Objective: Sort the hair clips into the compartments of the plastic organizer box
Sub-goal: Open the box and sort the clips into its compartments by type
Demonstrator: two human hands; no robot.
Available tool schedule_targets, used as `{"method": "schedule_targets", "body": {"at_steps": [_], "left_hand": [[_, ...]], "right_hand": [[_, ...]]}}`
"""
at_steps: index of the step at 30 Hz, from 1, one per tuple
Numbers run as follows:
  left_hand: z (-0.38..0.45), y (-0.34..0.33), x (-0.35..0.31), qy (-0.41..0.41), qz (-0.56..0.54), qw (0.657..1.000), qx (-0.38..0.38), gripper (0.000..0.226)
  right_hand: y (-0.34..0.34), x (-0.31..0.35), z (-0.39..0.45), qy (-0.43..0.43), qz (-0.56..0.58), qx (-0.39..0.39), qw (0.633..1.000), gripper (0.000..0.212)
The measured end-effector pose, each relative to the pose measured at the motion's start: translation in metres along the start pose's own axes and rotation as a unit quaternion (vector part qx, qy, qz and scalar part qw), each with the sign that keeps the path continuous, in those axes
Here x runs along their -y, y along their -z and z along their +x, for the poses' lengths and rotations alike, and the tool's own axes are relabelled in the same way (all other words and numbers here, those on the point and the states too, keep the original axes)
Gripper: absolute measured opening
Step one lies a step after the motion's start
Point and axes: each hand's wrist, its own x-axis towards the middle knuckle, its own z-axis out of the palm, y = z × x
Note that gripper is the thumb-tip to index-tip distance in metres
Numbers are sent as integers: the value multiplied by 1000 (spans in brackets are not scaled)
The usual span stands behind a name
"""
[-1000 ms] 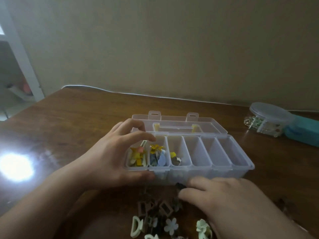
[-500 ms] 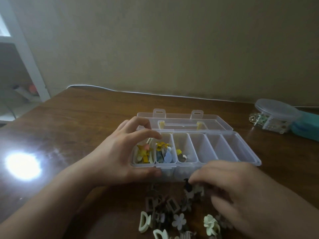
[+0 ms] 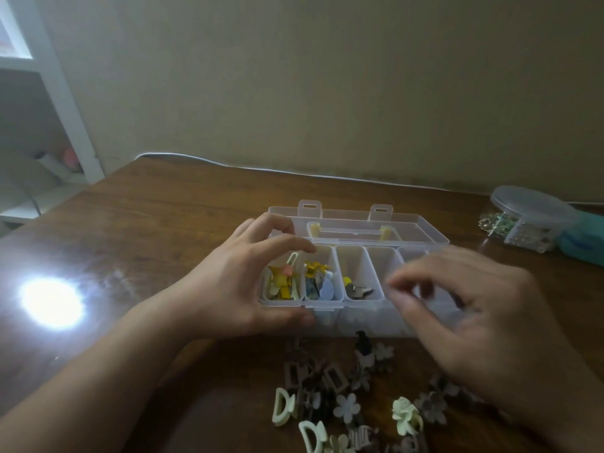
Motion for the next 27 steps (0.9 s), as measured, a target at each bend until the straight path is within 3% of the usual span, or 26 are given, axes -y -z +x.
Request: {"method": "schedule_targets", "body": {"at_steps": [4, 8, 14, 17, 19, 23, 25, 27], "left_hand": [[0, 0, 1, 3, -5, 1000, 9, 80], [1, 0, 1, 0, -2, 1000, 6, 79], [0, 0, 1, 0, -13, 1000, 13, 82], [1, 0, 2, -3, -26, 1000, 14, 86], [1, -1, 2, -5, -32, 999, 14, 88], [1, -1, 3, -3, -25, 1000, 17, 89], [1, 0, 3, -1, -21, 1000, 16, 90], [1, -1, 2, -2, -18, 1000, 14, 90]], "right_hand": [[2, 8, -9, 4, -111, 178, 978, 30], [-7, 11, -9, -12, -164, 229, 959, 44], [1, 4, -8, 15, -114, 164, 980, 28], [-1, -3, 2, 18, -46, 16, 999, 24], [-11, -7, 14, -14, -16, -28, 999, 28], [-22, -13, 20, -30, -57, -15, 998, 32], [-15, -12, 15, 10, -67, -16, 998, 27], [-5, -6, 3, 63, -29, 33, 997, 16]]}}
